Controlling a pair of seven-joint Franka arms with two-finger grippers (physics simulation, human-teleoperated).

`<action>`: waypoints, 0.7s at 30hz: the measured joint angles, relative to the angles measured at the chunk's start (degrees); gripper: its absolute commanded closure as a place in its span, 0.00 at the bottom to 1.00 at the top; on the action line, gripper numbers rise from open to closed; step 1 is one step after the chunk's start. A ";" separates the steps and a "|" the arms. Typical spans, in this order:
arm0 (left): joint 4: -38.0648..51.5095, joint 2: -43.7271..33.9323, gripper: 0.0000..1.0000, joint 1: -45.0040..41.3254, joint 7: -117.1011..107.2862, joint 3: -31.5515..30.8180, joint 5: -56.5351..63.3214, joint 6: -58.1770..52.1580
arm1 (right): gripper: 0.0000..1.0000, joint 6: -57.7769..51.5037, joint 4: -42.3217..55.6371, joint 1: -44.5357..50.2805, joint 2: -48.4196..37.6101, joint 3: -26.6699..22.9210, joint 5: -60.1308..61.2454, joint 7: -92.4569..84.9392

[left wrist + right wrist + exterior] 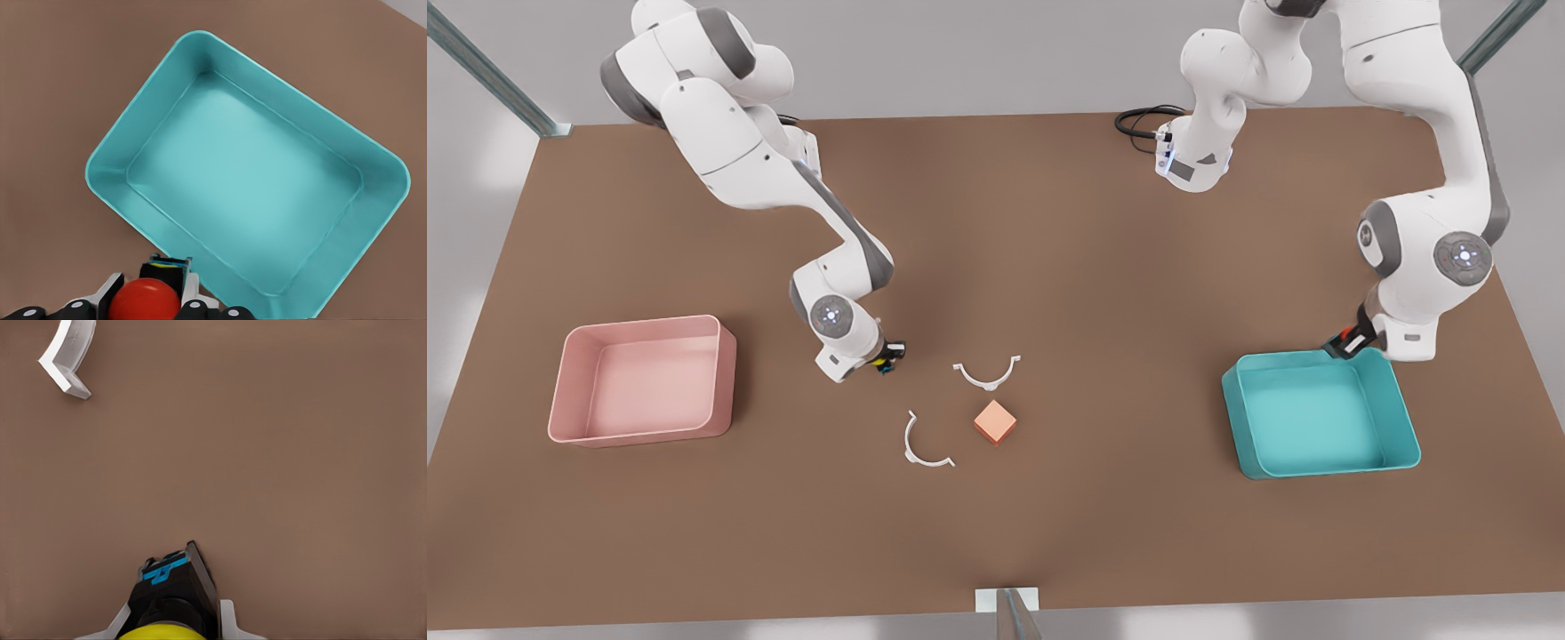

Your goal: Place the red button in the blue storage box with the left arm, and place the yellow button in the pink storage box with the right arm

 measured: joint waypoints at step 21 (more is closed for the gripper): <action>16.60 30.92 0.06 1.43 28.42 -1.84 -24.16 2.16 | 0.52 -18.33 2.55 -40.63 -14.67 -1.16 -1.95 -20.94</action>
